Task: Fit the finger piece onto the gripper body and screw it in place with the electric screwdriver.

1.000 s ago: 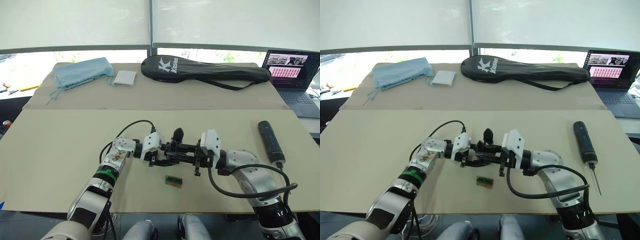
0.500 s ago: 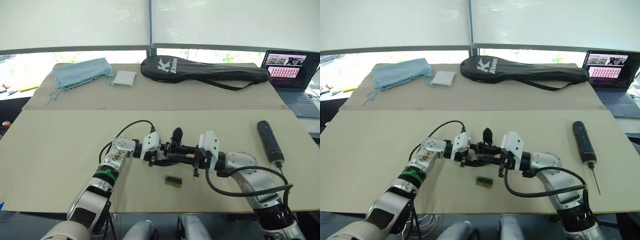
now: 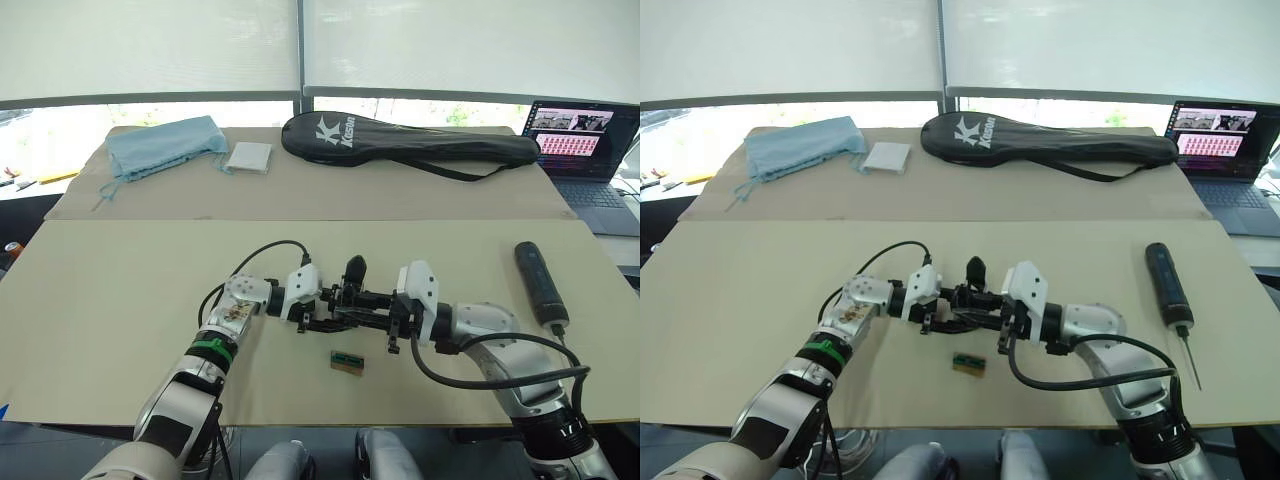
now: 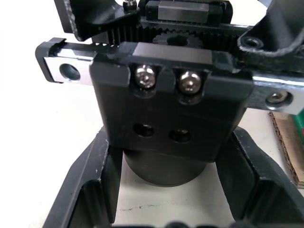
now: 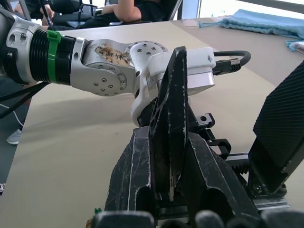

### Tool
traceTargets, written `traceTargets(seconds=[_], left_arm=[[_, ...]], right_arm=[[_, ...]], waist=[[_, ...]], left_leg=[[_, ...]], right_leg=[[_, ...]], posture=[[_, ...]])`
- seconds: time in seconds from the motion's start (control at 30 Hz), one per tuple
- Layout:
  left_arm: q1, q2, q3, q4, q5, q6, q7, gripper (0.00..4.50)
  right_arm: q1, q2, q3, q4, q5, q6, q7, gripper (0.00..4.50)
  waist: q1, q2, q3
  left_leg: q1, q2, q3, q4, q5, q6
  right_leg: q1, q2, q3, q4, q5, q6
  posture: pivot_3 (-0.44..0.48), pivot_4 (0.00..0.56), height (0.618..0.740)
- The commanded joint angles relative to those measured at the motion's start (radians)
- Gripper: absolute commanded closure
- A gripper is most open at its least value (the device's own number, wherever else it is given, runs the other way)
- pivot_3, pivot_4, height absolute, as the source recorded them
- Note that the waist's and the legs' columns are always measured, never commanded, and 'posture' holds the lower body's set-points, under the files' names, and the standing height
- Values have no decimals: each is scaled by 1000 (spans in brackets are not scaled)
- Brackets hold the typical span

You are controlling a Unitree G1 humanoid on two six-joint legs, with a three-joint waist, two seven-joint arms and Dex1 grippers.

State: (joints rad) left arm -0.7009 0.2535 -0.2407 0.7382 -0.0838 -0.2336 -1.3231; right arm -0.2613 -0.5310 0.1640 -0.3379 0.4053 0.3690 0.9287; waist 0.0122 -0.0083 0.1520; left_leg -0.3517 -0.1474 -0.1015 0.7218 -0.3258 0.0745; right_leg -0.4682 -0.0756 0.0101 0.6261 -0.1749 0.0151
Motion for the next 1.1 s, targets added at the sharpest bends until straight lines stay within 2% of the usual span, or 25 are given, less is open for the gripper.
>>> traceTargets(seconds=[0.03, 0.5, 0.7, 0.77, 1.1], left_arm=[[14, 18, -1, -1, 12, 21, 12, 2223], [27, 19, -3, -21, 11, 37, 11, 2223], [24, 23, -6, -19, 13, 41, 3, 2223], [23, 23, -6, -21, 12, 42, 4, 2223], [29, 23, -5, -31, 11, 50, 9, 2223]], right_arm=[[20, -21, 13, -21, 8, 29, 18, 4108], [-11, -11, 36, 41, -12, 69, -10, 4108], [-44, -37, 54, 81, -10, 141, 3, 4109], [-49, -32, 49, 90, -7, 149, 0, 4109], [-73, -13, 42, 81, -8, 91, 23, 4109]], waist=[[0, 0, 0], [0, 0, -2], [-1, 0, -3], [-1, 0, -3], [-2, 0, -4]], left_leg=[[0, 0, 0, 0, 0, 0], [1, 0, 0, -1, 0, 0], [15, 1, 0, -8, -1, 1], [15, 1, 0, -8, -1, 1], [15, 1, 0, -8, -1, 1]], right_leg=[[0, 0, 0, 0, 0, 0], [0, 0, 0, 0, 0, 0], [12, 0, 0, -5, 0, 0], [12, 1, 1, -6, 0, 0], [12, 1, 1, -6, 0, 0]], posture=[[0, 150, 740], [0, 150, 740], [0, 150, 740], [0, 150, 740], [0, 150, 740]])
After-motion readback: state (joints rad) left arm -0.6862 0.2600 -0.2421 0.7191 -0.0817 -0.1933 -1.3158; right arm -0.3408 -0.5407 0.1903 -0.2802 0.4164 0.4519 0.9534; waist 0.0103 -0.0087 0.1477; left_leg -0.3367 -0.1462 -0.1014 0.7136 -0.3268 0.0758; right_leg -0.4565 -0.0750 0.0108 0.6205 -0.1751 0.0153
